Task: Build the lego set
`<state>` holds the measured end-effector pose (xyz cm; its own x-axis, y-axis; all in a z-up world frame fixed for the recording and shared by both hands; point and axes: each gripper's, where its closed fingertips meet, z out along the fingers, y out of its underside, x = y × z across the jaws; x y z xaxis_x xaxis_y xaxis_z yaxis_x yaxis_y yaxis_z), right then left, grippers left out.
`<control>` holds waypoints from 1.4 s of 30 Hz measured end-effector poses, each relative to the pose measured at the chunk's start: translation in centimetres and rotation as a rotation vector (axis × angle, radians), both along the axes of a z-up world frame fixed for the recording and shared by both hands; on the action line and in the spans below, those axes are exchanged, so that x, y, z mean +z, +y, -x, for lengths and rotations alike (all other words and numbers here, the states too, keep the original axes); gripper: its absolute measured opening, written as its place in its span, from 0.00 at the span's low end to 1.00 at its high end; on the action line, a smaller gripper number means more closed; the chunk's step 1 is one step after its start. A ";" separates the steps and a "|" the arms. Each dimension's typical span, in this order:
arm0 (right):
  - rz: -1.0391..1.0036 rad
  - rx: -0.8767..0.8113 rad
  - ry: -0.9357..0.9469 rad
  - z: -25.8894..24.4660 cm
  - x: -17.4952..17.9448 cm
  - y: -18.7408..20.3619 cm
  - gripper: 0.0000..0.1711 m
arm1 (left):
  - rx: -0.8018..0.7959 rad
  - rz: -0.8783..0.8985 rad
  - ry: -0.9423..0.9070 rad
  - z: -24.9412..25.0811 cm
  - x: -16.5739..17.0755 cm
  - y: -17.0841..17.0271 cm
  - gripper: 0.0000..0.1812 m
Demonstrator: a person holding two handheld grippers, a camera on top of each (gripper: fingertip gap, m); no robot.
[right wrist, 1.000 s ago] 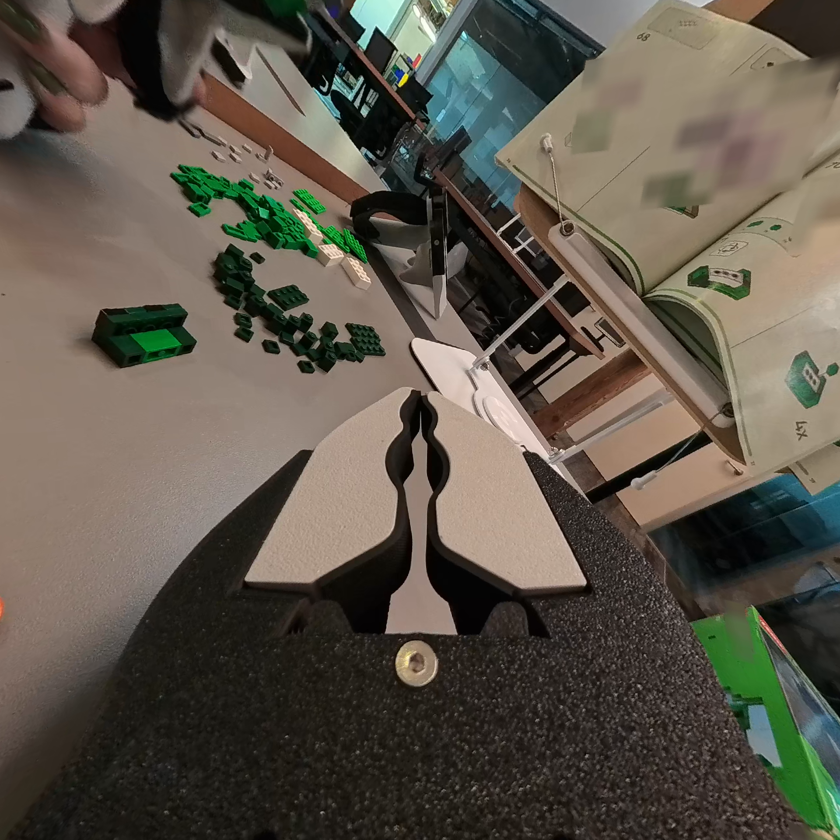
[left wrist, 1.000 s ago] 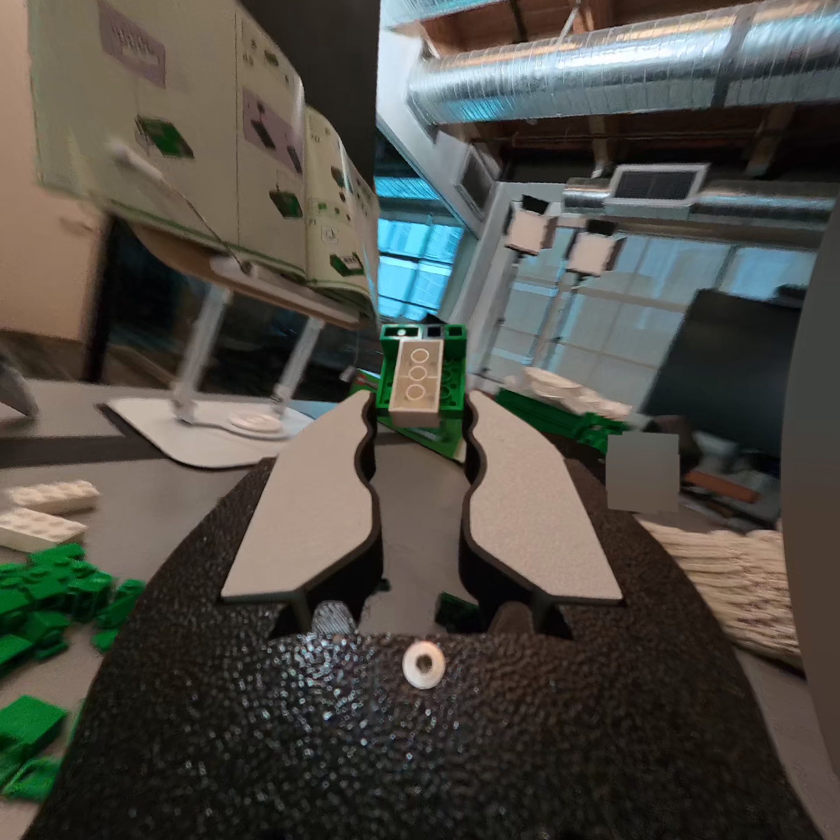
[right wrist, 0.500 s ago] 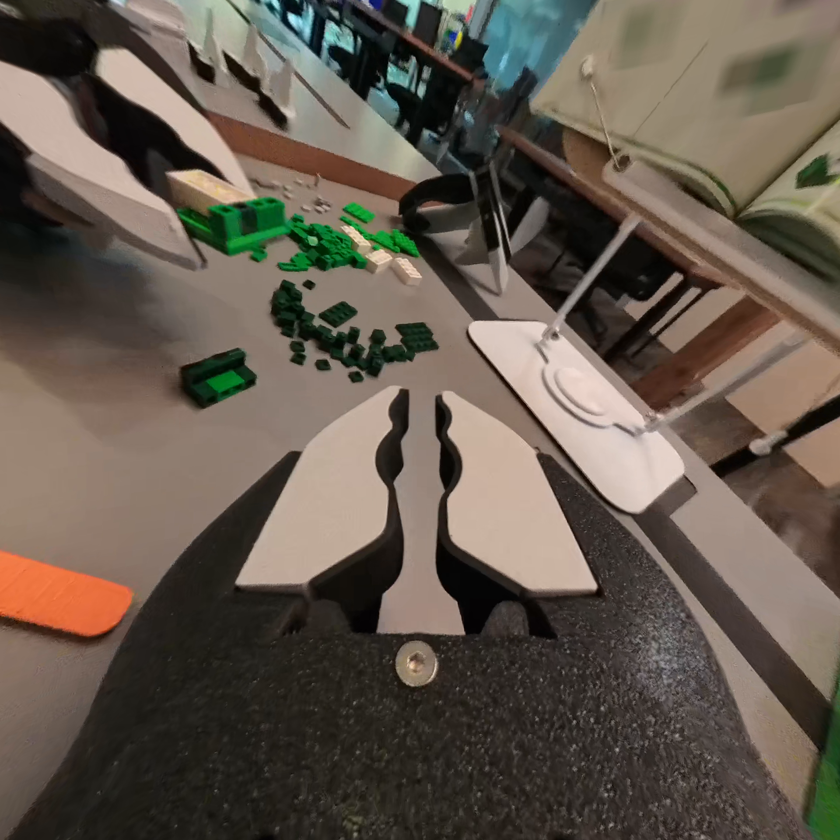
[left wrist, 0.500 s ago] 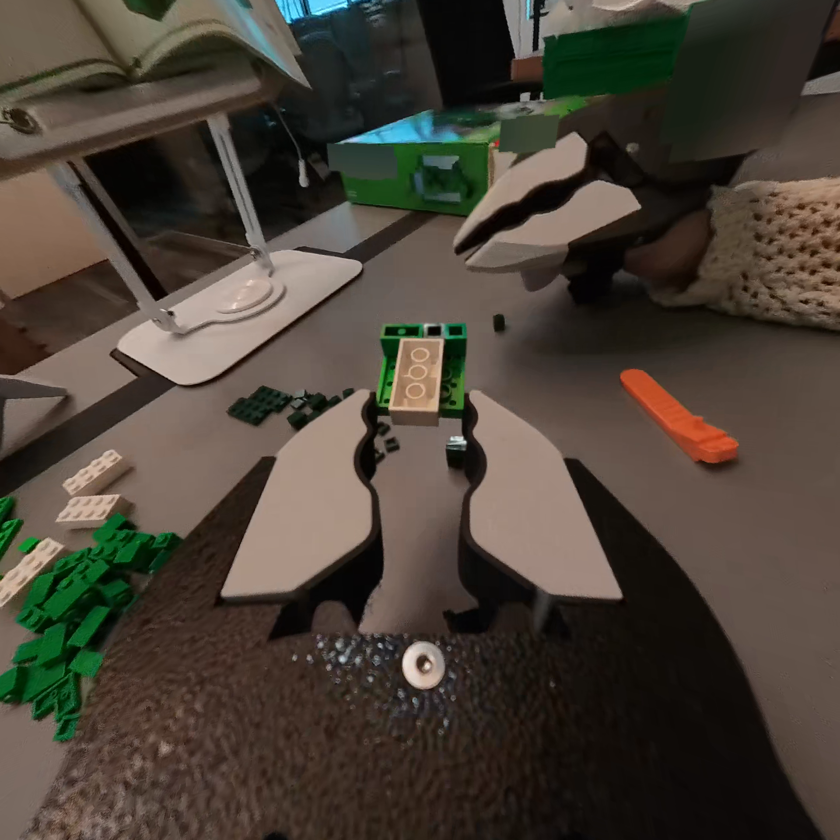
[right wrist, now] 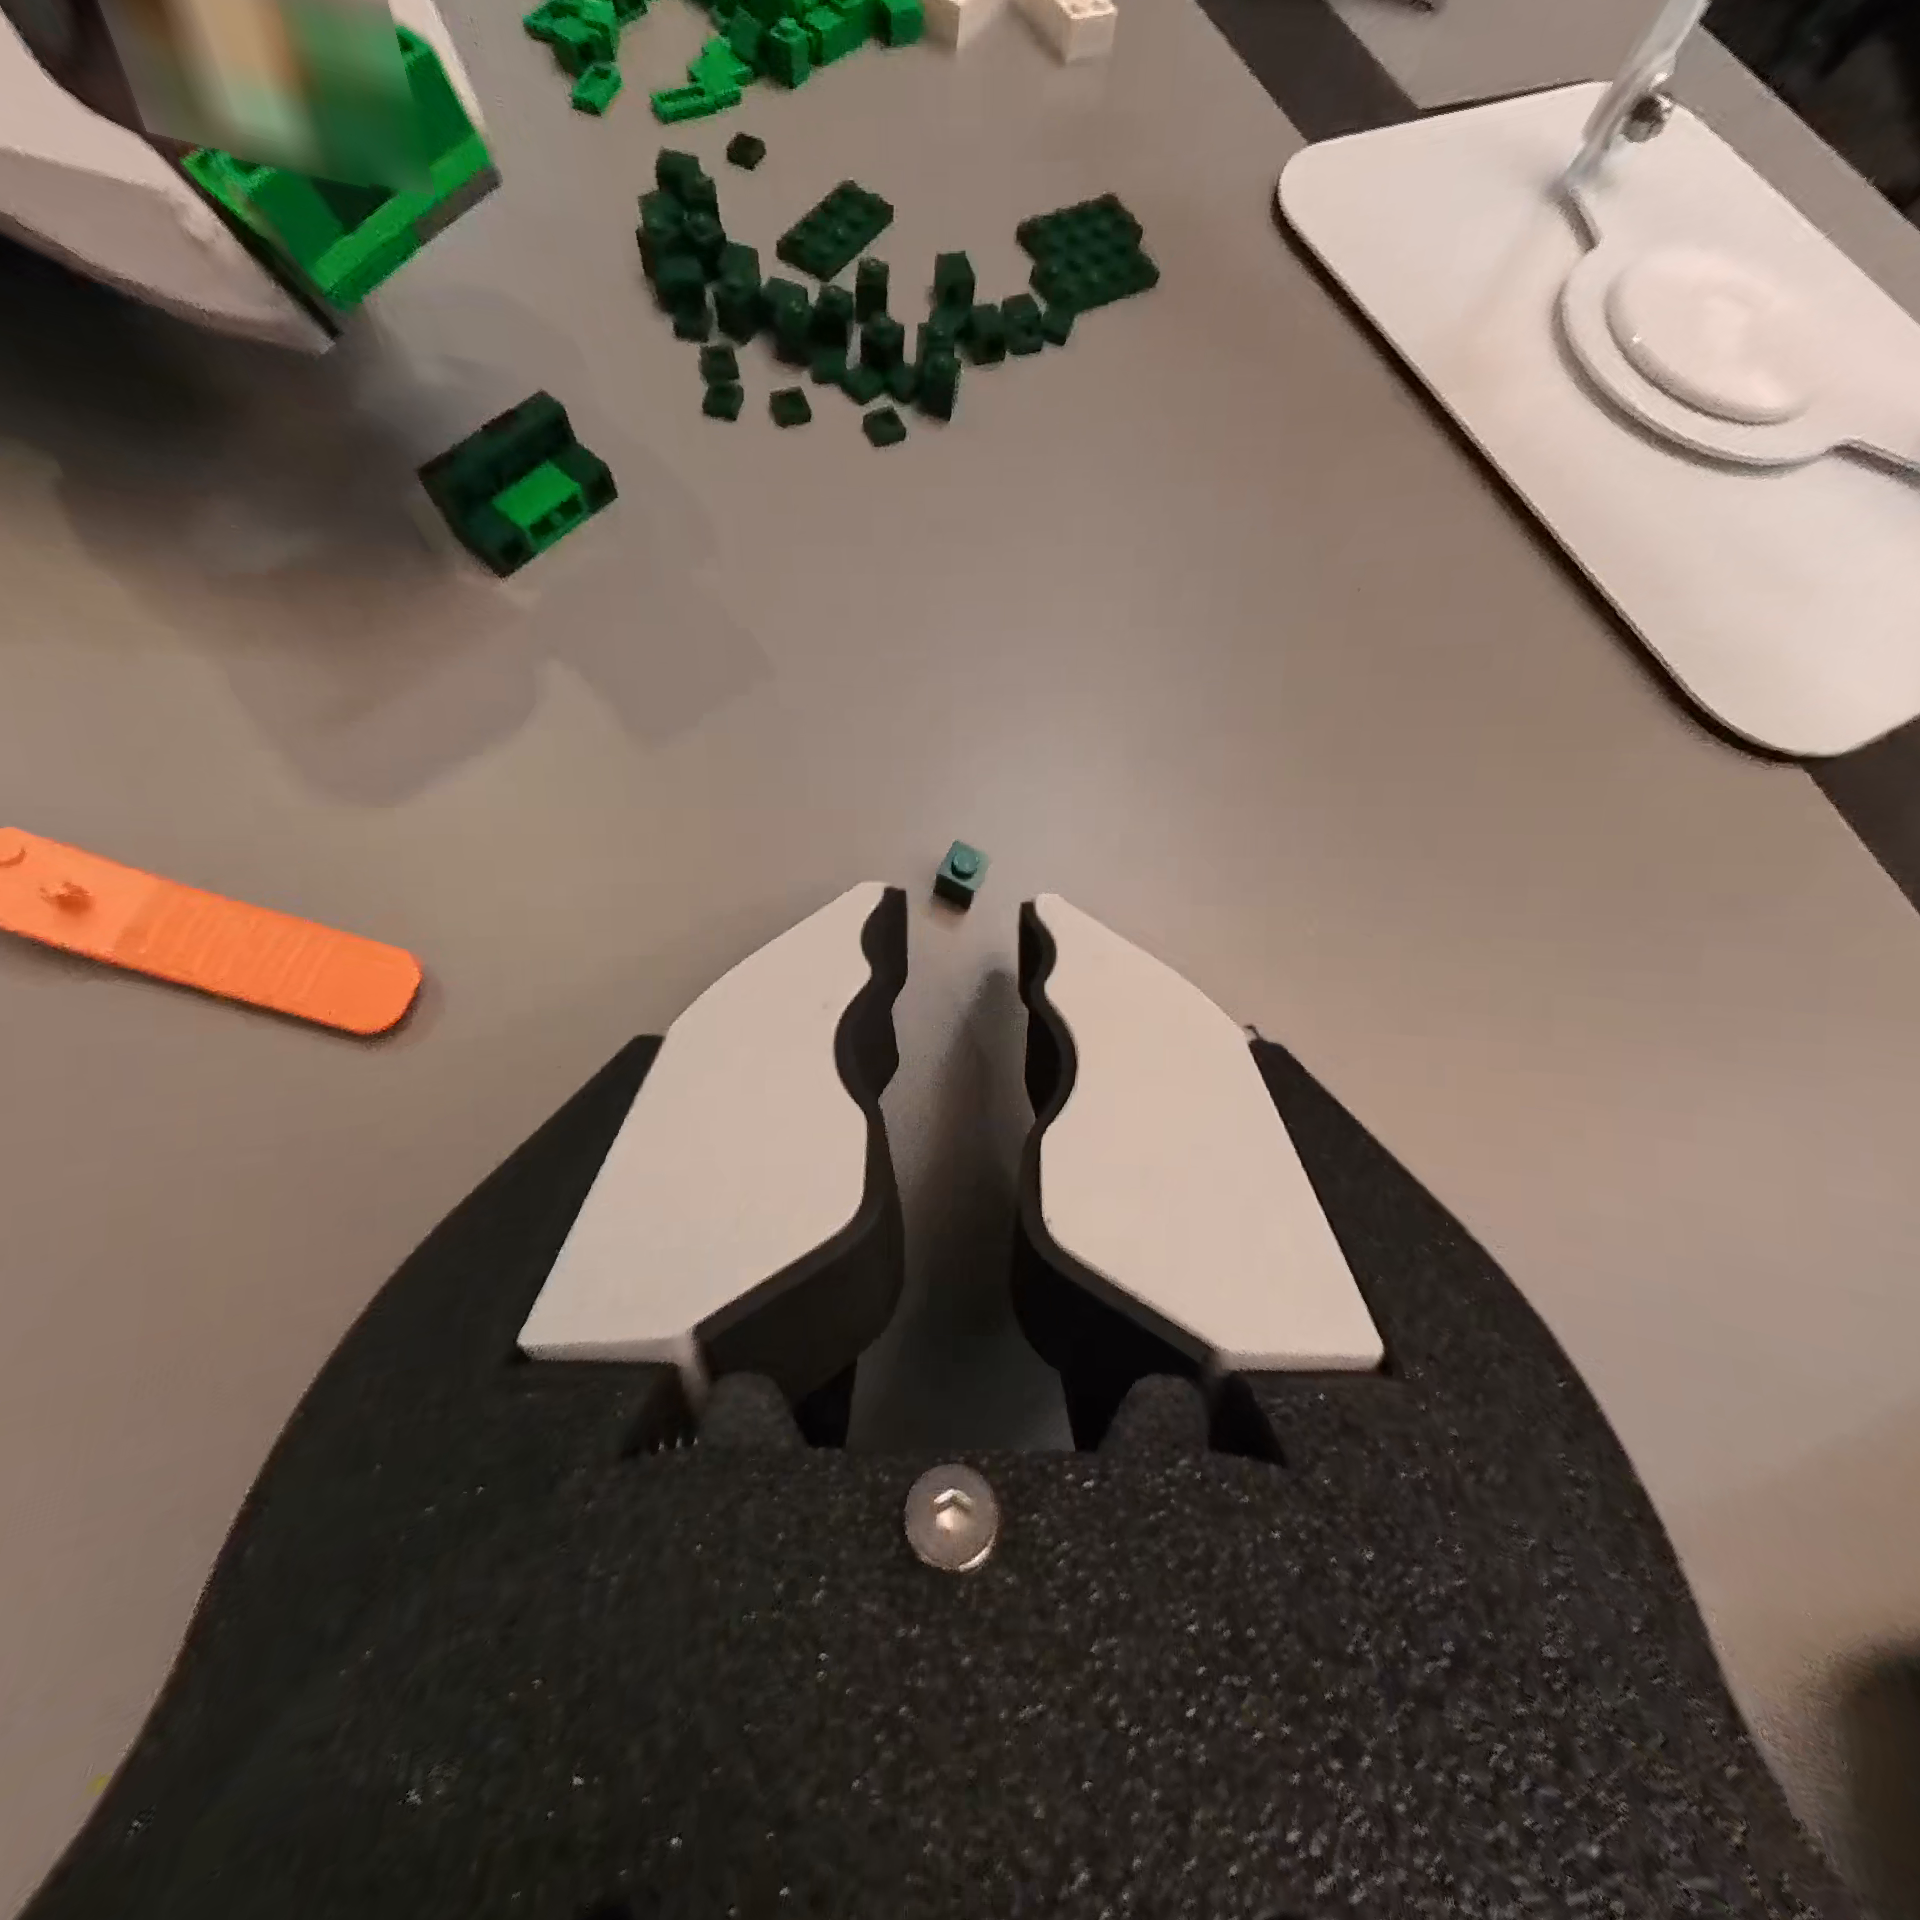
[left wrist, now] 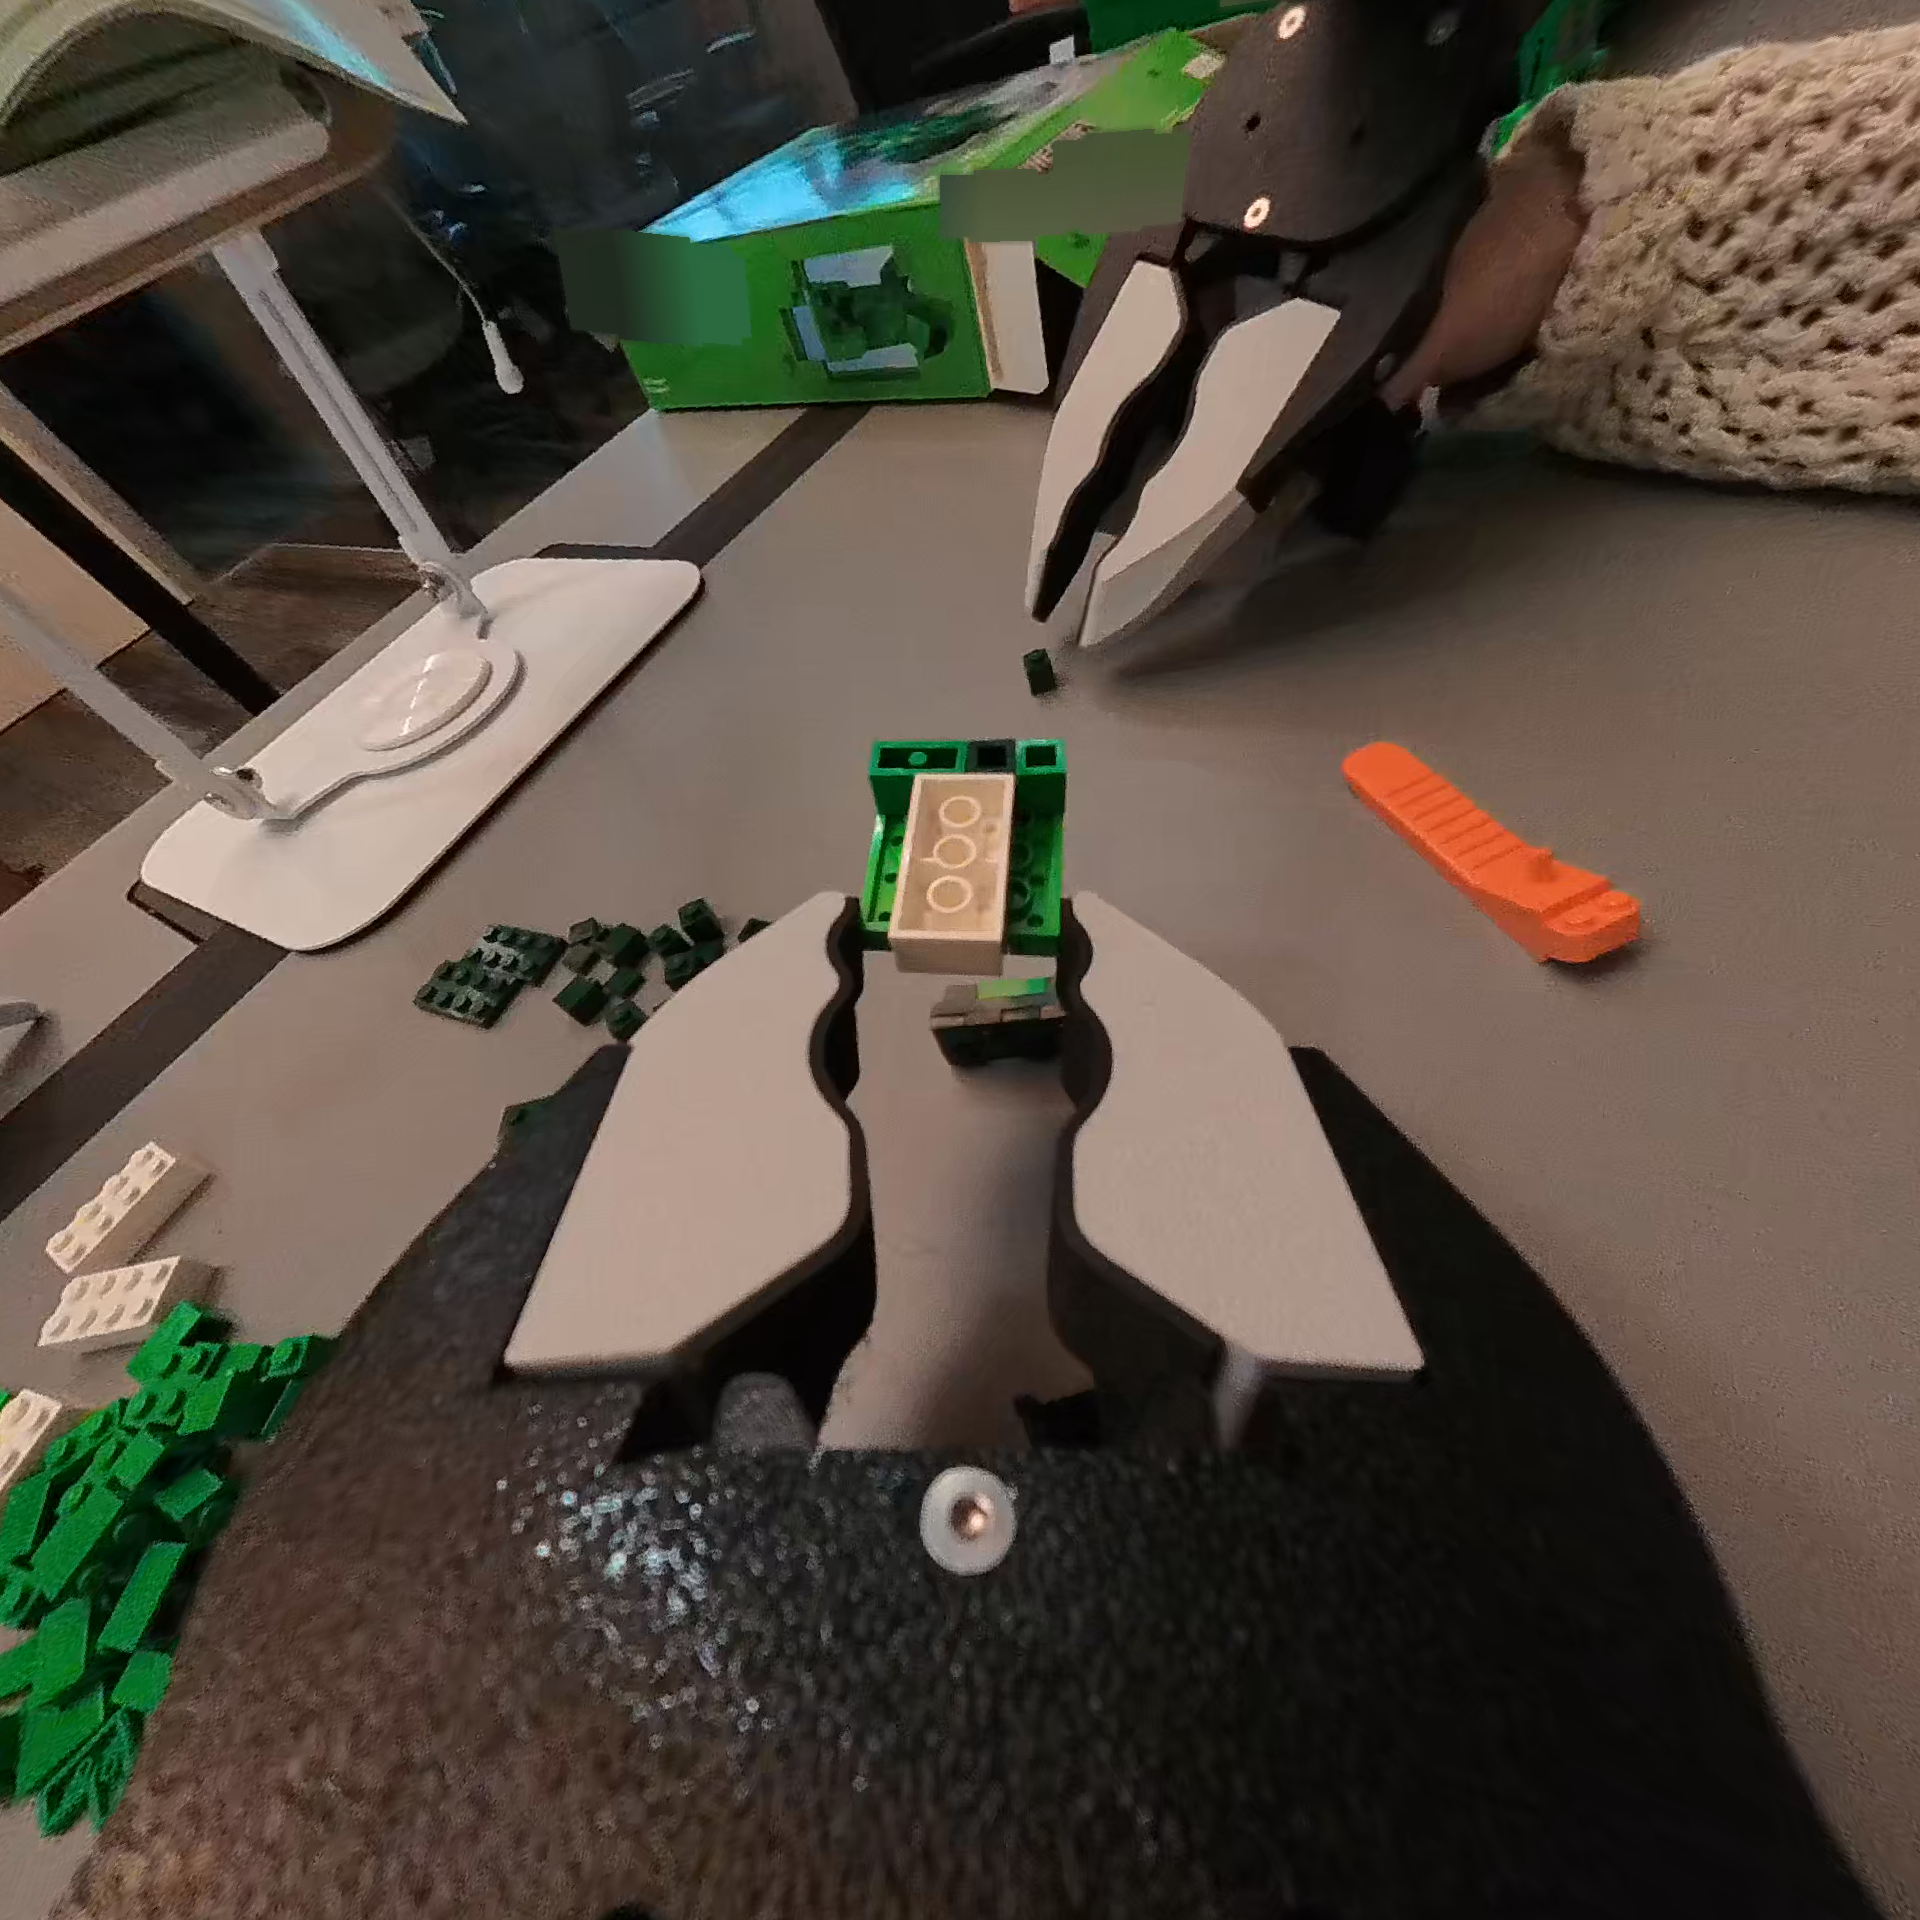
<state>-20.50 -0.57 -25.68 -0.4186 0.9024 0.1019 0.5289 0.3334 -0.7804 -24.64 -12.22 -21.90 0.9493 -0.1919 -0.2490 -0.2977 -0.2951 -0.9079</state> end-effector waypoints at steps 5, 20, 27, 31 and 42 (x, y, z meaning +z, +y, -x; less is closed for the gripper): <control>0.011 -0.097 -0.044 0.1 -0.5 0.1 0.11 | -0.004 -0.004 -0.003 0.0 0.1 0.0 0.19; -0.025 -0.097 -0.144 -0.2 -0.7 0.0 0.04 | -0.013 0.000 0.011 -0.1 0.0 -0.1 0.19; -0.095 0.197 -0.199 -2.0 2.1 -3.5 0.04 | -0.049 -0.021 0.000 -0.8 0.3 0.0 0.19; -0.167 0.306 -0.174 -1.4 2.4 -7.1 0.04 | -0.075 -0.037 -0.030 -1.8 0.7 0.2 0.19; -0.263 0.360 -0.076 -0.3 3.1 -10.3 0.04 | -0.088 0.007 0.006 -2.4 -0.1 0.5 0.20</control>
<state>-20.18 -10.85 -22.59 -0.7165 0.6453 0.2650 0.3955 0.6886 -0.6078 -22.29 -11.76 -21.97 0.9274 -0.2760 -0.2525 -0.3277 -0.2739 -0.9042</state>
